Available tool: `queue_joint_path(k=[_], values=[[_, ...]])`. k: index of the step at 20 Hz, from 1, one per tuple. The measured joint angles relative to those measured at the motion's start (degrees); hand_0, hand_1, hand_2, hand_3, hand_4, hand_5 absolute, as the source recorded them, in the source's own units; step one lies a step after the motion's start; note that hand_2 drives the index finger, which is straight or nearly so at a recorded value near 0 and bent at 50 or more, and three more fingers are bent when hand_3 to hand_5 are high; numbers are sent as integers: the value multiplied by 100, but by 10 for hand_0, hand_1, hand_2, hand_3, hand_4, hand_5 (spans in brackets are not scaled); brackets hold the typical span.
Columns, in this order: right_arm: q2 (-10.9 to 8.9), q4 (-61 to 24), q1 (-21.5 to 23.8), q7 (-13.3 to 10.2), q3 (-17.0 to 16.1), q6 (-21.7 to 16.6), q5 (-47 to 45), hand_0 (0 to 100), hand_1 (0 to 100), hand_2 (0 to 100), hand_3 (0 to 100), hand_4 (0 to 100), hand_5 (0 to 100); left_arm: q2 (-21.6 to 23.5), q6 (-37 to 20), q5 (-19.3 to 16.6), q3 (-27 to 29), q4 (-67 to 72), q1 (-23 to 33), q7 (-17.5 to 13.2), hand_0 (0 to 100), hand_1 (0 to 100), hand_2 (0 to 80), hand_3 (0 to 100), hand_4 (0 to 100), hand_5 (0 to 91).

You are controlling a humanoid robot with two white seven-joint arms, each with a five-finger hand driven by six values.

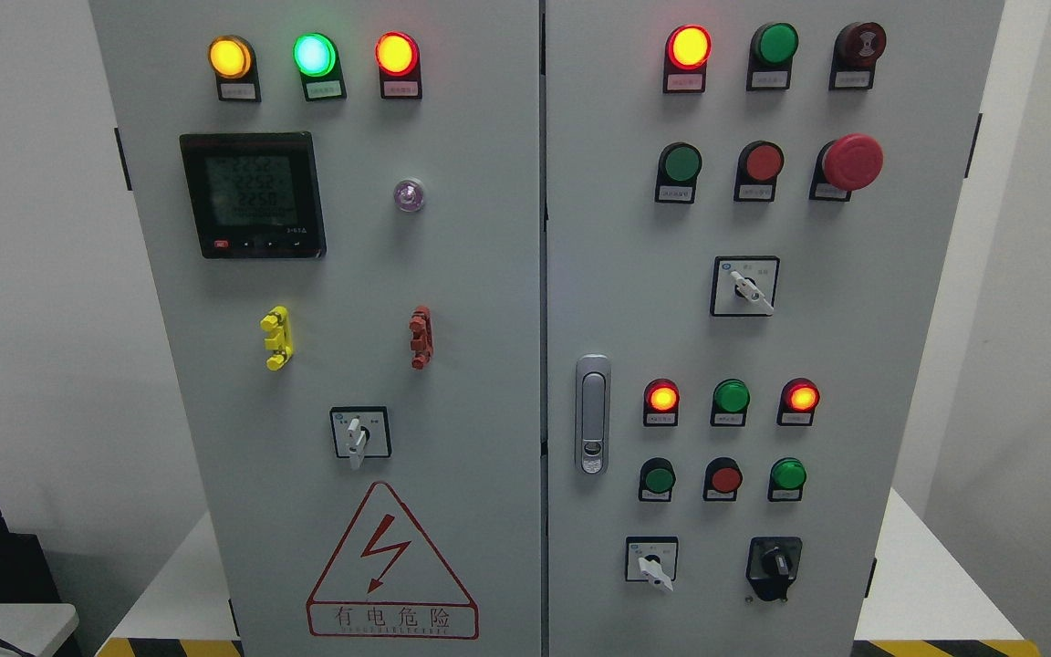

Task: Turn on light switch 1

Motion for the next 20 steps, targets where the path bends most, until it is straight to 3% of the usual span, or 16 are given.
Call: queue_joint_path(k=[20], values=[[1,0,-1,0,0,0,0,120,389,0,0,0,0,33,-57,0,4,-1,37,20,580,0,0,0,59,112]])
